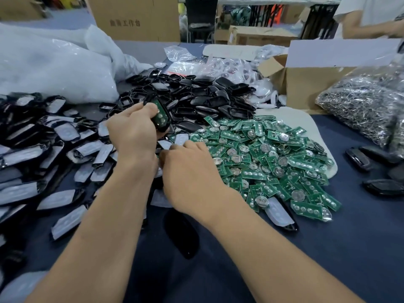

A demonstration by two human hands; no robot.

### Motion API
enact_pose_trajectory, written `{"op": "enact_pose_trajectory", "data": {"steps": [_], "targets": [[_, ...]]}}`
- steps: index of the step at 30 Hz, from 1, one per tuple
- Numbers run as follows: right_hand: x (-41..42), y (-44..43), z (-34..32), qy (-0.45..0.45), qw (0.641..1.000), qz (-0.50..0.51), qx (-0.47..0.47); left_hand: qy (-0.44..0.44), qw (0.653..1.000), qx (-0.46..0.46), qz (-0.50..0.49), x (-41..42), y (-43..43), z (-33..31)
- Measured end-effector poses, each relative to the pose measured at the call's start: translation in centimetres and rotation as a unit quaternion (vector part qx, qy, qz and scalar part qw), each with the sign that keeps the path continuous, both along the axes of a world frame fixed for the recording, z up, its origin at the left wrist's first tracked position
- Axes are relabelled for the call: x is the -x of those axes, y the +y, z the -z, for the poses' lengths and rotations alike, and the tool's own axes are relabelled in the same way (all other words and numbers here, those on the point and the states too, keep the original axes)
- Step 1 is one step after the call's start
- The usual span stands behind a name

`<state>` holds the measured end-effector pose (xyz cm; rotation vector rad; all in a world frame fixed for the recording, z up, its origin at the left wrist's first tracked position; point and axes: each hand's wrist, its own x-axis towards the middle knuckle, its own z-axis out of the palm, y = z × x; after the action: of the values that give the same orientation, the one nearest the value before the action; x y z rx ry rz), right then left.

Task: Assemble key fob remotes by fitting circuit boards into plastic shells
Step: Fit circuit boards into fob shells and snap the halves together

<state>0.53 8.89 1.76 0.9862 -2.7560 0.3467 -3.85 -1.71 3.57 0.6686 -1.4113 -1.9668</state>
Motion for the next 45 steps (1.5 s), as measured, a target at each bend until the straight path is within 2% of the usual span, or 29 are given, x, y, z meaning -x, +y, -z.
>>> {"op": "enact_pose_trajectory", "data": {"steps": [3, 5, 7, 10, 12, 15, 18, 19, 20, 24, 27, 29, 32, 36, 38, 41, 45], "targets": [[0.7, -0.4, -1.1, 0.003, 0.999, -0.021, -0.040, -0.001, 1.000, 0.015, 0.018, -0.1, 0.2, -0.1], [0.9, 0.1, -1.3, 0.038, 0.999, -0.024, -0.025, -0.004, 0.999, 0.030, 0.025, -0.2, 0.3, -0.1], [0.8, 1.2, -0.8, 0.077, 0.996, 0.005, 0.042, 0.006, 0.999, 0.045, 0.018, -0.2, 0.4, -0.1], [0.1, 4.3, -0.5, 0.074, 0.962, 0.094, 0.245, 0.013, 0.996, 0.087, 0.027, -0.4, 1.1, -0.1], [-0.2, 7.2, -0.4, -0.036, 0.913, 0.150, 0.377, 0.002, 0.992, 0.113, 0.060, -0.8, 2.5, 0.2], [0.2, 10.8, -0.5, -0.222, 0.776, 0.186, 0.560, -0.016, 0.976, 0.161, 0.142, -1.6, 5.6, 1.0], [1.1, 12.5, -0.3, -0.348, 0.626, 0.197, 0.670, -0.025, 0.963, 0.195, 0.183, -1.8, 8.0, 2.0], [1.3, 12.7, -0.2, -0.369, 0.592, 0.190, 0.690, -0.032, 0.961, 0.202, 0.188, -1.9, 8.5, 2.1], [1.5, 12.8, 0.0, -0.381, 0.576, 0.182, 0.700, -0.042, 0.961, 0.193, 0.193, -2.0, 8.9, 2.2], [2.0, 13.5, 0.3, -0.387, 0.573, 0.170, 0.702, -0.071, 0.960, 0.124, 0.242, -2.1, 9.5, 2.4], [2.3, 14.1, 0.3, -0.393, 0.548, 0.136, 0.726, -0.085, 0.957, 0.075, 0.267, -2.0, 9.4, 2.5], [2.2, 14.3, 0.4, -0.390, 0.547, 0.114, 0.732, -0.089, 0.956, 0.062, 0.273, -2.1, 9.4, 2.5], [2.2, 14.5, 0.7, -0.353, 0.586, 0.115, 0.720, -0.087, 0.957, 0.051, 0.274, -2.3, 9.5, 2.3], [2.3, 14.4, 1.3, -0.263, 0.727, 0.164, 0.612, -0.080, 0.956, 0.060, 0.276, -2.3, 9.4, 2.3], [2.2, 14.3, 1.6, -0.211, 0.766, 0.186, 0.578, -0.079, 0.955, 0.071, 0.277, -2.3, 9.4, 2.3], [2.1, 14.2, 1.9, -0.165, 0.789, 0.203, 0.557, -0.074, 0.954, 0.082, 0.277, -2.3, 9.5, 2.4], [2.1, 14.0, 1.7, -0.164, 0.781, 0.205, 0.566, -0.076, 0.954, 0.071, 0.282, -2.2, 9.6, 2.4]]}}
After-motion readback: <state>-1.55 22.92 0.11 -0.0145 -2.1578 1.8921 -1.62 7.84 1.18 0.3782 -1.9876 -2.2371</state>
